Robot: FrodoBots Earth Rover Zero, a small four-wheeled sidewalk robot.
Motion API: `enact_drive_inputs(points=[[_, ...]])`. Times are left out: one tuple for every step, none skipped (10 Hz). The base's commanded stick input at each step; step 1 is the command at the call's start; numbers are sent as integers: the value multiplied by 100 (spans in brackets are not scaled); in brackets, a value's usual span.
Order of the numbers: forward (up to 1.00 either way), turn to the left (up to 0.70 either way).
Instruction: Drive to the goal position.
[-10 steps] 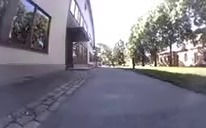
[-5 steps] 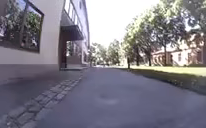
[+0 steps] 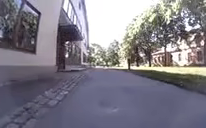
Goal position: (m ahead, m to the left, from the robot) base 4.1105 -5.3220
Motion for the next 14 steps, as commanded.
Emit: enact_drive_inputs(points=[[45,0],[45,0],[45,0],[45,0],[45,0],[45,0],[45,0],[45,0],[45,0],[45,0],[45,0],[45,0],[45,0],[45,0]])
